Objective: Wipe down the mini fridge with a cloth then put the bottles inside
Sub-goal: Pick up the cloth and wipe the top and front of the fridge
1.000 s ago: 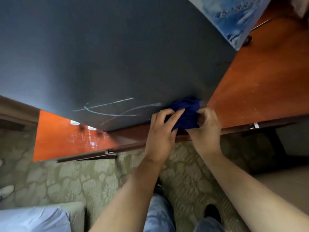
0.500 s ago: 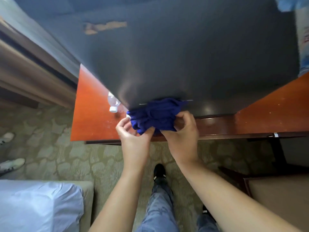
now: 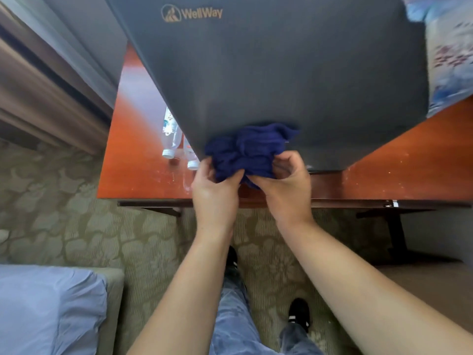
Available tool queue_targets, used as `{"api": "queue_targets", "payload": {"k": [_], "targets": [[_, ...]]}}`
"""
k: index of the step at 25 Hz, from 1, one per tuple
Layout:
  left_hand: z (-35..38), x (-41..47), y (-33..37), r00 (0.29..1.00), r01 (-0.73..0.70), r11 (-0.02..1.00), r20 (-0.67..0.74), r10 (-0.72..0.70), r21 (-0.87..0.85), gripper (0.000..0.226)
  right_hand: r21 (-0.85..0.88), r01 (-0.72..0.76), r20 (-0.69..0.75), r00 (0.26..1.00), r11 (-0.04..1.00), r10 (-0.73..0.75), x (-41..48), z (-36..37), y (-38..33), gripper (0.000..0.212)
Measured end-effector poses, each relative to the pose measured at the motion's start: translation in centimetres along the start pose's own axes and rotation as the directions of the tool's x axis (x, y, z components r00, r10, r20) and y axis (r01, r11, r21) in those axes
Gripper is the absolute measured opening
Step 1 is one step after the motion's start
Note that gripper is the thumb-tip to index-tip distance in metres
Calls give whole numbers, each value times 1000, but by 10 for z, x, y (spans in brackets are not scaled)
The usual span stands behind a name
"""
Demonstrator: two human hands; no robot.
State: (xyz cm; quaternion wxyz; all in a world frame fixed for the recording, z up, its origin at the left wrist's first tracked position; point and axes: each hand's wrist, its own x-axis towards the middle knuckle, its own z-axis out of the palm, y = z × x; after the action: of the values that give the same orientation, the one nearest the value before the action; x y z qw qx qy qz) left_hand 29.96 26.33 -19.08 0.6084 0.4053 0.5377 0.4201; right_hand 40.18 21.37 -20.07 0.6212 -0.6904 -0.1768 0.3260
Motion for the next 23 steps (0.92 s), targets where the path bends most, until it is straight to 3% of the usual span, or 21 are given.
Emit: {"api": "queue_targets", "payload": {"k": [4, 9, 12, 18, 21, 23], "targets": [[66, -22, -8, 986, 0, 1000, 167, -3, 14, 26, 62, 20, -81, 997, 998, -15, 16, -73, -14, 46], [113, -45, -10, 926, 226, 970, 331, -184, -92, 28, 27, 7, -207, 978, 1000, -1, 25, -121, -24, 50], [103, -42, -8, 952, 201, 973, 255, -167, -114, 33, 30, 22, -226, 974, 999, -14, 20, -106, -26, 49], [23, -16, 19, 999, -50, 977, -15, 48, -208, 45, 140, 84, -90, 993, 987, -71, -5, -11, -31, 42], [-19, 0, 27, 993, -102, 974, -81, 87, -200, 43, 189, 35, -23, 999, 981, -31, -16, 36, -27, 42], [-41, 11, 20, 986, -110, 982, -145, 88, -151, 55, 217, -20, 23, 1000, 976, 15, -21, 58, -17, 41]]}}
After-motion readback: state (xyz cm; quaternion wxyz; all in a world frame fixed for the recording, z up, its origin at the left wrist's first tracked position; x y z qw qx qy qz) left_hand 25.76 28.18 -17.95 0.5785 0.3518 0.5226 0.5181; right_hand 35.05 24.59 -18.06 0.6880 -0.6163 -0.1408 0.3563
